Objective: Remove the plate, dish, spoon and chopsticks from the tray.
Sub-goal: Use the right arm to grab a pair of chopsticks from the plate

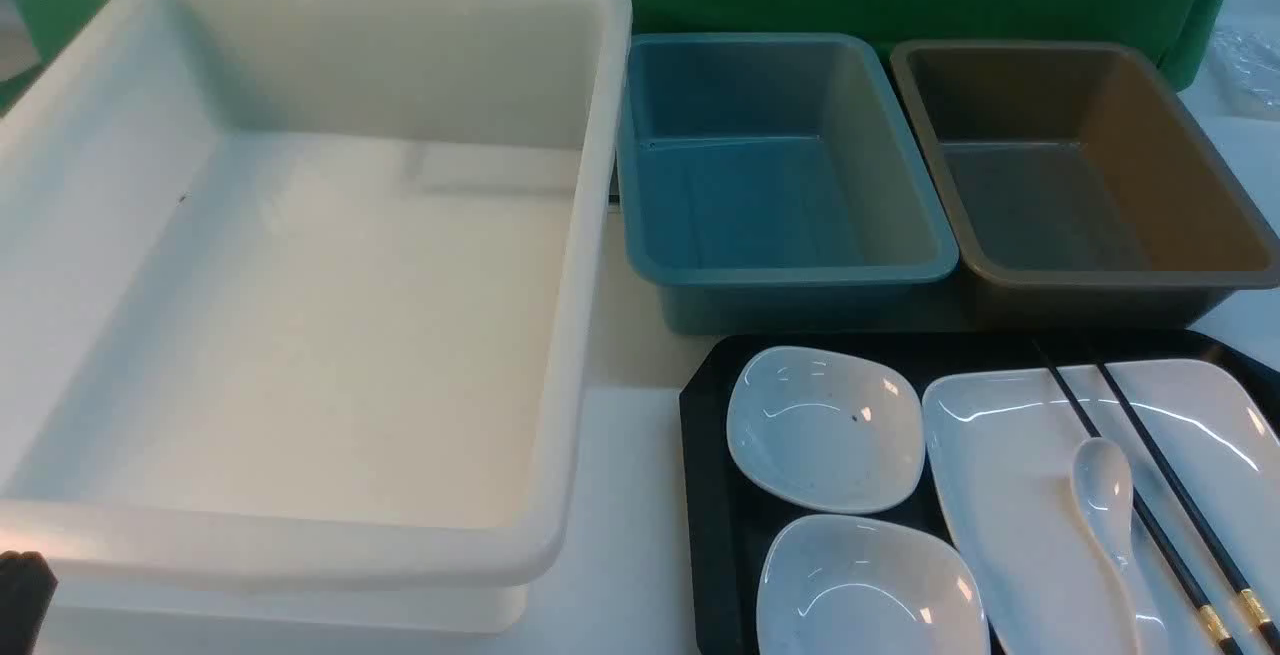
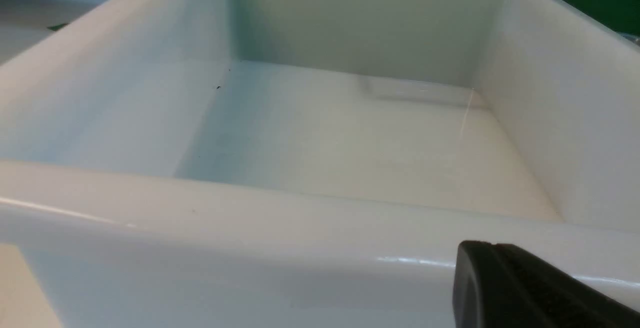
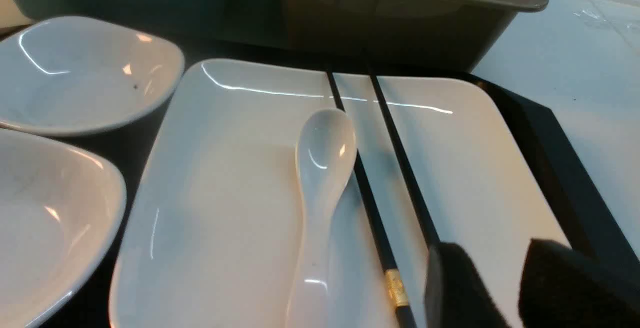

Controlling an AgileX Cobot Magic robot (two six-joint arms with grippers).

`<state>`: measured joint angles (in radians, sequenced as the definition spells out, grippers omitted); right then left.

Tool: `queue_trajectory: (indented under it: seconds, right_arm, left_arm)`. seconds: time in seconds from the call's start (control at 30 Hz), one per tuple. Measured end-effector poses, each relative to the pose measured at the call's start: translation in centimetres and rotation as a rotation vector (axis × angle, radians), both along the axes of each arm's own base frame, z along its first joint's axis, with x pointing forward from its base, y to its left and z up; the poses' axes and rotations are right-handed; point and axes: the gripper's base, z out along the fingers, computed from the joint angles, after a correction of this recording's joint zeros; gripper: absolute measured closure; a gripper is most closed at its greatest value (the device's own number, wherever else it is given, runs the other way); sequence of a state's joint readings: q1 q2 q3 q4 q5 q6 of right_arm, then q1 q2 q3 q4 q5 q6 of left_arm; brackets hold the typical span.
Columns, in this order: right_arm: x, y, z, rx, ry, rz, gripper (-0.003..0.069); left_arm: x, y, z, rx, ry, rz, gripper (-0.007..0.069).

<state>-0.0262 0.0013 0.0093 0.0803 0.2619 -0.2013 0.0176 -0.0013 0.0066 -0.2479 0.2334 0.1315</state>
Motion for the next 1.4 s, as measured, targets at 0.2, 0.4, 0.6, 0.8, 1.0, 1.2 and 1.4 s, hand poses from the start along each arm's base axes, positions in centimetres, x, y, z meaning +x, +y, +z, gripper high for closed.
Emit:
queue_trajectory:
  seconds: [0.2, 0.4, 0.6, 0.8, 1.0, 1.2, 1.4]
  right_arm:
    - [0.0, 0.0, 0.0, -0.001, 0.000, 0.000, 0.0414]
    - [0.0, 0.0, 0.0, -0.001, 0.000, 0.000, 0.0414]
    - [0.0, 0.0, 0.0, -0.001, 0.000, 0.000, 0.0414]
    - [0.0, 0.0, 0.0, -0.001, 0.000, 0.000, 0.0414]
    - [0.0, 0.0, 0.0, 0.000, 0.000, 0.000, 0.0414]
    - [0.0, 0.0, 0.0, 0.000, -0.001, 0.000, 0.0414]
    - [0.1, 0.0, 0.4, 0.023, -0.051, -0.006, 0.0414]
  left_arm:
    - [0.0, 0.0, 0.0, 0.000, 0.000, 0.000, 0.0620]
    - [0.0, 0.0, 0.0, 0.000, 0.000, 0.000, 0.0620]
    - [0.0, 0.0, 0.0, 0.000, 0.000, 0.000, 0.0620]
    - [0.0, 0.1, 0.1, 0.061, -0.015, 0.004, 0.0620]
    - [0.1, 0.3, 1.5, -0.180, -0.160, 0.041, 0.0620]
    - [0.0, 1.0, 2.9, -0.336, -0.317, 0.100, 0.0620]
    - [-0.8, 2.1, 5.0, -0.613, -0.589, 0.143, 0.0620]
